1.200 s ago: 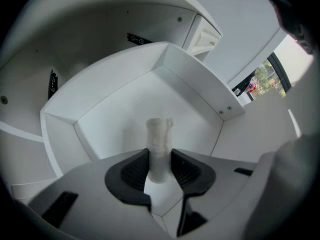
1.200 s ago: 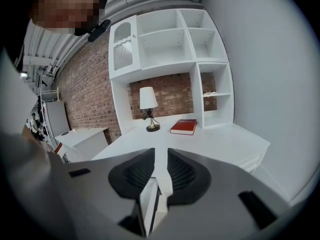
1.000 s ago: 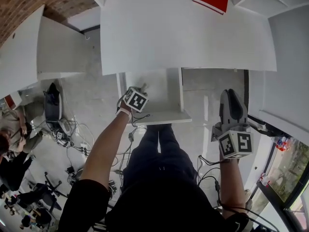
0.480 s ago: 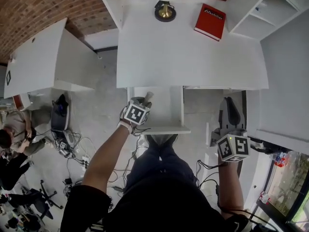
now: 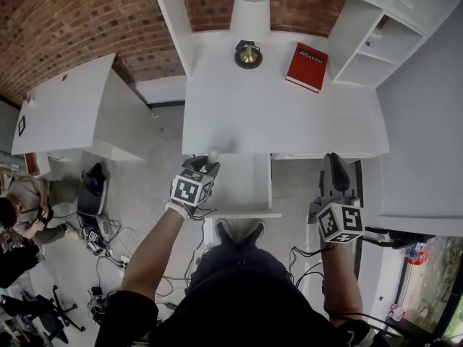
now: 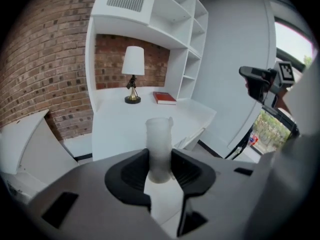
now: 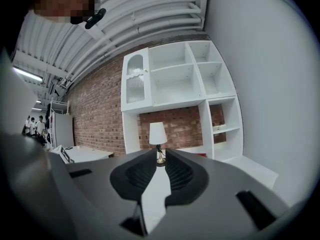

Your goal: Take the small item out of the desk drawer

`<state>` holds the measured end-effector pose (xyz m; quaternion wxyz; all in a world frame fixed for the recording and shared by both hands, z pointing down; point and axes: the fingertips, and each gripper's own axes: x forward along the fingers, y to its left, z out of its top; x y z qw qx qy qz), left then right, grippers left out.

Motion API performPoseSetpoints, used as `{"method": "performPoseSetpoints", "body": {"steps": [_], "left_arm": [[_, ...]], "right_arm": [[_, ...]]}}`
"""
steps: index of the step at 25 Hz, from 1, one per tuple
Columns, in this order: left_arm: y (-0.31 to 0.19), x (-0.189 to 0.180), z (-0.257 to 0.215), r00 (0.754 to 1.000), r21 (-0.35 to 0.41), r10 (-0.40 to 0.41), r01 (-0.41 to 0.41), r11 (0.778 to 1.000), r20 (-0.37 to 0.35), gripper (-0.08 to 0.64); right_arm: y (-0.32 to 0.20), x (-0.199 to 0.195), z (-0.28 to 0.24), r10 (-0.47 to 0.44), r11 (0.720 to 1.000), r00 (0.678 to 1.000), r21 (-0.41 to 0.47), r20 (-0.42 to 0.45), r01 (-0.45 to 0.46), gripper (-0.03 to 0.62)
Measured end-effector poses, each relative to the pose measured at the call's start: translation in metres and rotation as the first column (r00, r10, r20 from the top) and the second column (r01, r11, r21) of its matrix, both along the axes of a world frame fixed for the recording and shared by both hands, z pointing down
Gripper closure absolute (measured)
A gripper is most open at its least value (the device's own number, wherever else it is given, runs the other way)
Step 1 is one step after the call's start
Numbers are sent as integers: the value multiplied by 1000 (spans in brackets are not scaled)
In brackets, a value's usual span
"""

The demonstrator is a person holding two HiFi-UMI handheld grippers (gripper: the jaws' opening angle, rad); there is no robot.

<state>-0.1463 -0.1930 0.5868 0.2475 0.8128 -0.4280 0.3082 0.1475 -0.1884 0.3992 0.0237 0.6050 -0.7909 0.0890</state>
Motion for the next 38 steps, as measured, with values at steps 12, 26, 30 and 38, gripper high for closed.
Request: {"method": "performPoseSetpoints", "body": {"steps": [12,26,30,38], "left_arm": [[-20,-37,-145,988,294,-88,123,948,-128,430],[-73,-43,-130,999,308,35,-23,951,-33,430],[-87,-37,-105,999,269,51,-46,962,-10,430],[-132,-19,-32,994,139,64,-76,987,87,430]], "right_arm": [[-4,-21,-46,3,997,999,77,-43,1,541],[3,-12,-70,134,986,988,110,-79,-125,545],[-7,-5,-62,143,986,986,99,-84,-135,547],[-53,7,-19,108,994,991,28,-73,-106,551]]}}
